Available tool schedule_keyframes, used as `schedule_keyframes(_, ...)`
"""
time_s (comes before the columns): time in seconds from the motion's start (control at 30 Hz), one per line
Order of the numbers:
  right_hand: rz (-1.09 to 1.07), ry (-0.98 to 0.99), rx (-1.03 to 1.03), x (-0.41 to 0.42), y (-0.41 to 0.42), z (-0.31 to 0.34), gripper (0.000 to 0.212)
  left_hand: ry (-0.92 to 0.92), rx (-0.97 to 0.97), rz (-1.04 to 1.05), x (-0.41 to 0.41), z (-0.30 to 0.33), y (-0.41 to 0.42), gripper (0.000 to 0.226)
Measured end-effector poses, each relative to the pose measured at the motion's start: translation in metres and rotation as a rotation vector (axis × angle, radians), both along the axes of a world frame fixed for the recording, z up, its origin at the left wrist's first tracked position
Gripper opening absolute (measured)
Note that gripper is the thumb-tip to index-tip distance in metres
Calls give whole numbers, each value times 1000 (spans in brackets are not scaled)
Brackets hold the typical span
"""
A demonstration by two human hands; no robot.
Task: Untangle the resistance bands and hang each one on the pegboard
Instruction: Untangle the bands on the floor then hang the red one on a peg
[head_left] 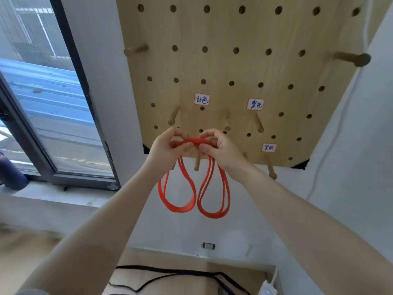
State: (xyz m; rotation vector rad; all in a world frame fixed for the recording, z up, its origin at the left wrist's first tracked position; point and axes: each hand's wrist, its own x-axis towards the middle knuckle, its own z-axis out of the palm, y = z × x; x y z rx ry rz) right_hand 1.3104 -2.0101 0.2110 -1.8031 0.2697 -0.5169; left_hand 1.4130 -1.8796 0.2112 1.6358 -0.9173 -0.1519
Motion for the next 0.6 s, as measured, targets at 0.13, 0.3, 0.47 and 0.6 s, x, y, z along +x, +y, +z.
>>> schedule_keyframes(0.13,-1,-59,-23,26,10,18,15,-58,-60,-7,25,20,10,11)
schedule_keyframes(0.3,-92,-100,-149,61,17,27,16,-113,-72,49,65,23,9,14)
schedule_keyframes(0.47,-271,-135,-257,84,12,33,15,-540,151,13,105,33,-4,15)
schedule_keyframes(0.6,-365,-69,-379,95,0,28,21,-533,197,-74,123,34,-21,10)
